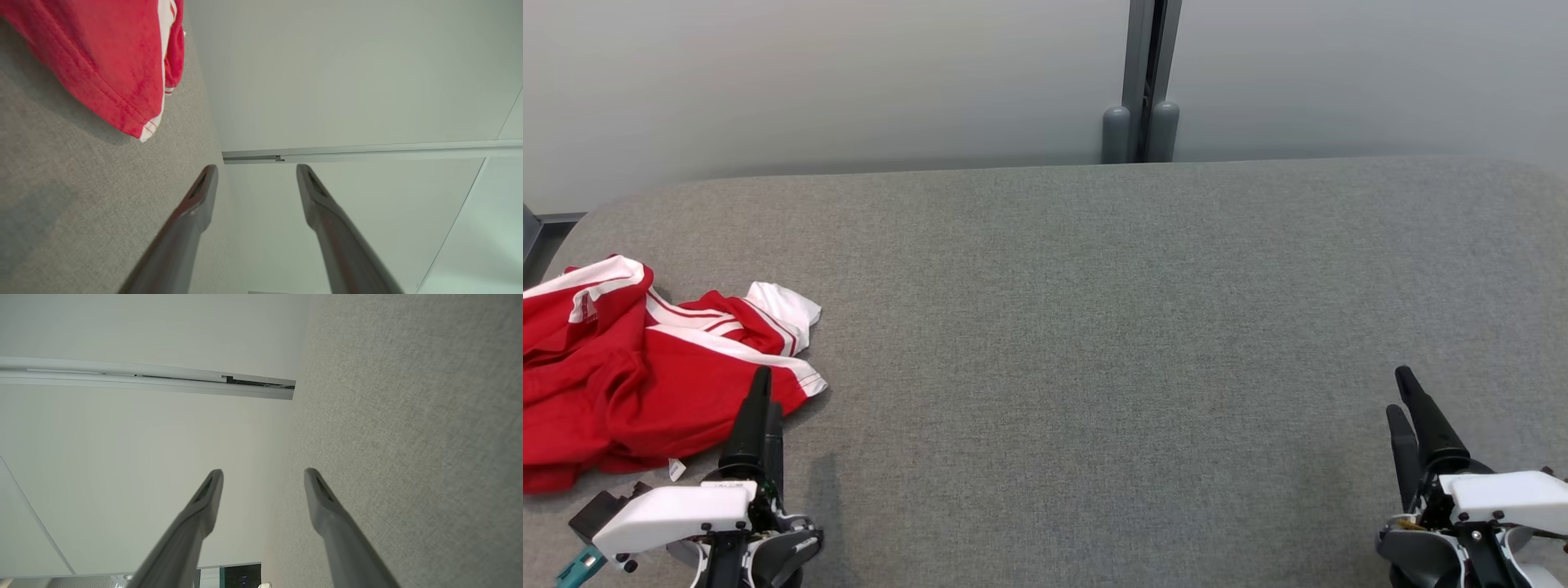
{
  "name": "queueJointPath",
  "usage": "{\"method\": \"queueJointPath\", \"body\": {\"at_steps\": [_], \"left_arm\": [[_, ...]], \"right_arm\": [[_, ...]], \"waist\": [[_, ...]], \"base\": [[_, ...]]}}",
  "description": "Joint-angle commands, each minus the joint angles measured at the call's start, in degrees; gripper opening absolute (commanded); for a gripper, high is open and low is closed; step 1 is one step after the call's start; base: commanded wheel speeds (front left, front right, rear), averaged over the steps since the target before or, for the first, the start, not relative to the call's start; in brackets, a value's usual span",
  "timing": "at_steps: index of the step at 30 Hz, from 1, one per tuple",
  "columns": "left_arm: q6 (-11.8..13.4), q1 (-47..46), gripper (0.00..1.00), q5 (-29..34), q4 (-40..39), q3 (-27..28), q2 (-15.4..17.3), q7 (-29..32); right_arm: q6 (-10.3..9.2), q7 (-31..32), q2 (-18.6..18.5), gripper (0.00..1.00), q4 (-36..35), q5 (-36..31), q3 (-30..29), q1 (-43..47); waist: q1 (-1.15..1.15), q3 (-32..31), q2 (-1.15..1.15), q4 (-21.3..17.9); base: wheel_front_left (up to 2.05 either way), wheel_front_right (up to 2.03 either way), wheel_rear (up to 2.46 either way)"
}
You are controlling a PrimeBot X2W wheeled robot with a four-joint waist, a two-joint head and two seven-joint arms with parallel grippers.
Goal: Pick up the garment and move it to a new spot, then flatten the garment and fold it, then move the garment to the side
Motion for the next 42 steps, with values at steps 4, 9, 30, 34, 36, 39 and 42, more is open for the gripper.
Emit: {"method": "queueJointPath", "body": {"at_steps": [4, 9, 30, 34, 36, 39, 42], "left_arm": [[-0.76, -0.61, 1.00, 2.96, -0.49, -0.97, 0.43, -1.13], [-1.09, -0.28, 1.00, 8.54, -0.06, -1.66, 0.47, -2.39], [1.35, 2.80, 1.00, 34.65, -0.18, -4.98, 0.59, -6.97], [1.66, 3.14, 1.00, 38.30, -0.44, -5.13, 0.61, -7.76], [1.83, 3.40, 1.00, 40.25, -0.58, -5.18, 0.62, -8.11], [2.02, 3.82, 1.00, 43.18, -0.70, -5.28, 0.64, -8.67], [2.07, 4.13, 1.00, 45.65, -0.71, -5.47, 0.65, -9.21]], "right_arm": [[0.08, -0.08, 0.32, 1.00, -1.48, -5.53, -1.55, -0.04], [0.08, -0.10, 1.42, 1.00, -2.19, -13.24, -2.67, 0.72], [0.09, -0.20, 4.56, 1.00, -3.06, -47.25, -5.37, 3.36], [0.10, -0.22, 5.19, 1.00, -3.30, -51.79, -6.22, 3.72], [0.10, -0.23, 5.52, 1.00, -3.41, -53.97, -6.64, 3.94], [0.10, -0.25, 5.97, 1.00, -3.51, -57.10, -7.12, 4.30], [0.10, -0.26, 6.36, 1.00, -3.56, -60.14, -7.62, 4.56]], "waist": [[0.00, 0.00, -0.03, 0.05], [0.00, -0.04, -0.03, 0.14], [0.00, -0.73, -0.03, 0.05], [0.00, -0.85, -0.03, 0.07], [0.00, -0.89, -0.03, 0.08], [0.00, -0.94, -0.03, 0.10], [0.00, -0.95, -0.03, 0.14]], "base": [[0.00, 0.00, 0.00], [0.00, 0.00, 0.00], [0.00, 0.00, 0.00], [0.00, 0.00, 0.00], [0.00, 0.00, 0.00], [0.00, 0.00, 0.00], [0.00, 0.00, 0.00]]}}
